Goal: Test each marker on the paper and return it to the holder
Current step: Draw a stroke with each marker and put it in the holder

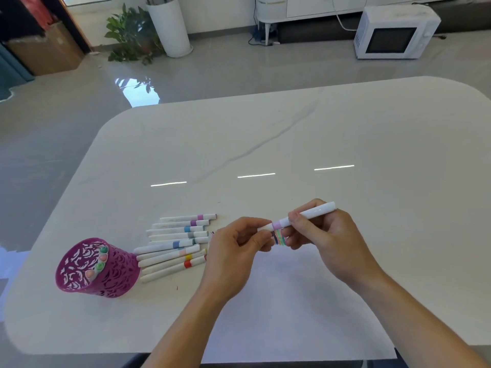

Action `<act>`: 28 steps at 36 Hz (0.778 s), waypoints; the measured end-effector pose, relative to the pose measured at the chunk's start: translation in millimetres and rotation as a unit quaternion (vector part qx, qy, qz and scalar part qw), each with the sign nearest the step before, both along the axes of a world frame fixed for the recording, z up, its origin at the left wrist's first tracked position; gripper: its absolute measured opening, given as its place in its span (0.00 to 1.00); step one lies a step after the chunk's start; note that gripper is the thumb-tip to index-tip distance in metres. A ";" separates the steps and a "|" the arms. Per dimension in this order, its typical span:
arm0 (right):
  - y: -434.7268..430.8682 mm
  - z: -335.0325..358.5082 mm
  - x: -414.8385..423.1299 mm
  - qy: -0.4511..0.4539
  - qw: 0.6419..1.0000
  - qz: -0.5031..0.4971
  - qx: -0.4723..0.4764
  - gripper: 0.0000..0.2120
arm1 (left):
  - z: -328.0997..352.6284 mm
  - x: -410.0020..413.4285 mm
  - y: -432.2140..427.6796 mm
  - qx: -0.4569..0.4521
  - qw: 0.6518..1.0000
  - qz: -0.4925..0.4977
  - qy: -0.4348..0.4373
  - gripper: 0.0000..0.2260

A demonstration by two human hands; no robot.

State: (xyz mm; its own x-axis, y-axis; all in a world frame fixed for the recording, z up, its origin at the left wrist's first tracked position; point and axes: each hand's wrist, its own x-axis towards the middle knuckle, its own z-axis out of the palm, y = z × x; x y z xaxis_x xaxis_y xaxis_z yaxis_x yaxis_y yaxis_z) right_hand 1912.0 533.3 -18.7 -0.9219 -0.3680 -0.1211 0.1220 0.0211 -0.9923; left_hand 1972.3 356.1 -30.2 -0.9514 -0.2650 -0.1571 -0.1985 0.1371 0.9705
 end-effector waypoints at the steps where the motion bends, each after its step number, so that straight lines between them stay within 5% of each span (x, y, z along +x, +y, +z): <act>1: -0.8 -0.7 0.1 -0.006 1.000 0.000 -0.009 0.10 | 1.0 0.1 -0.4 0.003 1.000 0.006 0.000 0.06; 16: -9.5 -8.7 7.7 -0.064 0.993 -0.026 -0.098 0.14 | 8.8 -0.4 -3.5 -0.018 1.000 0.019 0.015 0.10; 28: -3.3 -4.7 -2.4 -0.109 0.993 0.017 -0.040 0.13 | 7.8 -1.2 -14.2 -0.040 0.999 -0.011 0.034 0.06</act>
